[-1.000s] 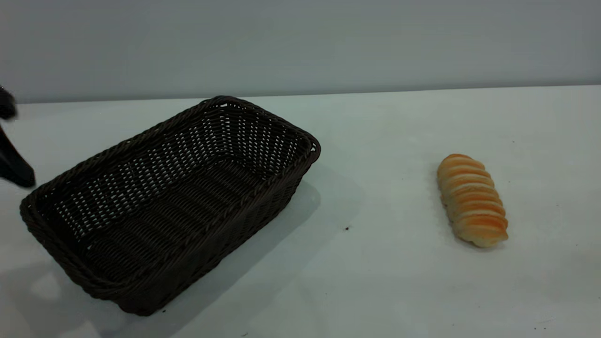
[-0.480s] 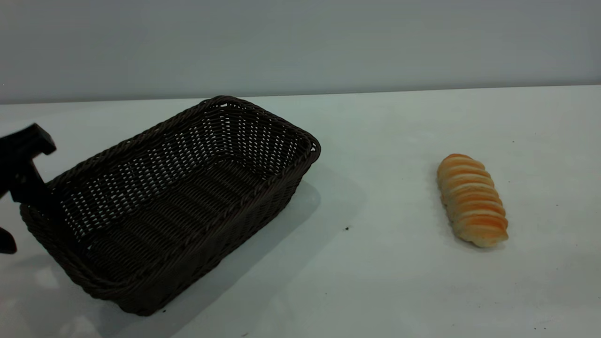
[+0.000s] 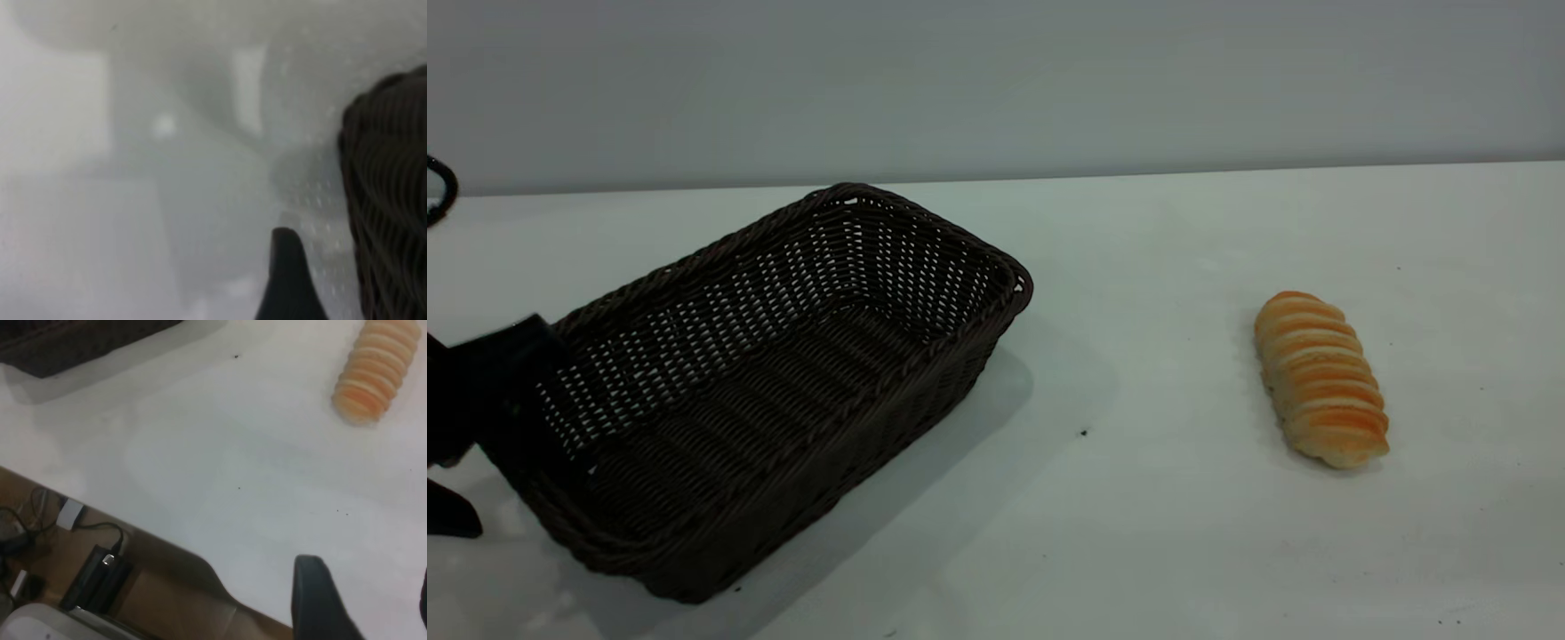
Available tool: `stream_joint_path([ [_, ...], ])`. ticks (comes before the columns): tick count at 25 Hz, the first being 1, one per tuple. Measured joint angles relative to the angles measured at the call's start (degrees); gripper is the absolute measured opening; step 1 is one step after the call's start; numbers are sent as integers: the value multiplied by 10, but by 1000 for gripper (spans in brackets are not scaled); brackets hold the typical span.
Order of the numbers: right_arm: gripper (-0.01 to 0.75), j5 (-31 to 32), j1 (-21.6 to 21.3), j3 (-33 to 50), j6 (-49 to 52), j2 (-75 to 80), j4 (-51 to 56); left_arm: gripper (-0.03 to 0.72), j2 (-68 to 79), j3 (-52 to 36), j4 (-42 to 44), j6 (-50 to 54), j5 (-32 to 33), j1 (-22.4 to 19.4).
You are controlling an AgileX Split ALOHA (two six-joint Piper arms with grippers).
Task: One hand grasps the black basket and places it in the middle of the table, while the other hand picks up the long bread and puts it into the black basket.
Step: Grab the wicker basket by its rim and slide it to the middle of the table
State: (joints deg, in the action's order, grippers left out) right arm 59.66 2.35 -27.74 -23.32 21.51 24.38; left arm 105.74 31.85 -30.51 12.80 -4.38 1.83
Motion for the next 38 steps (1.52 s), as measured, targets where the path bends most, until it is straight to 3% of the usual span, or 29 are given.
stream_joint_path([
  [3,358,0,0,0,-1,0,0,452,17,1,-1,16,-10,0],
  [7,358,0,0,0,-1,0,2,129,20,1,-4,33,-14,0],
  [13,358,0,0,0,-1,0,3,135,4,1,2,33,3,0],
  [17,358,0,0,0,-1,-1,3,135,-56,1,60,20,20,10],
  [24,358,-1,0,0,-1,-20,4,135,-136,93,157,-52,183,35],
  [28,358,0,15,0,-1,-21,5,135,-138,144,160,-98,237,35],
  [38,358,0,23,0,-1,-21,5,135,-9,237,104,-163,266,60],
])
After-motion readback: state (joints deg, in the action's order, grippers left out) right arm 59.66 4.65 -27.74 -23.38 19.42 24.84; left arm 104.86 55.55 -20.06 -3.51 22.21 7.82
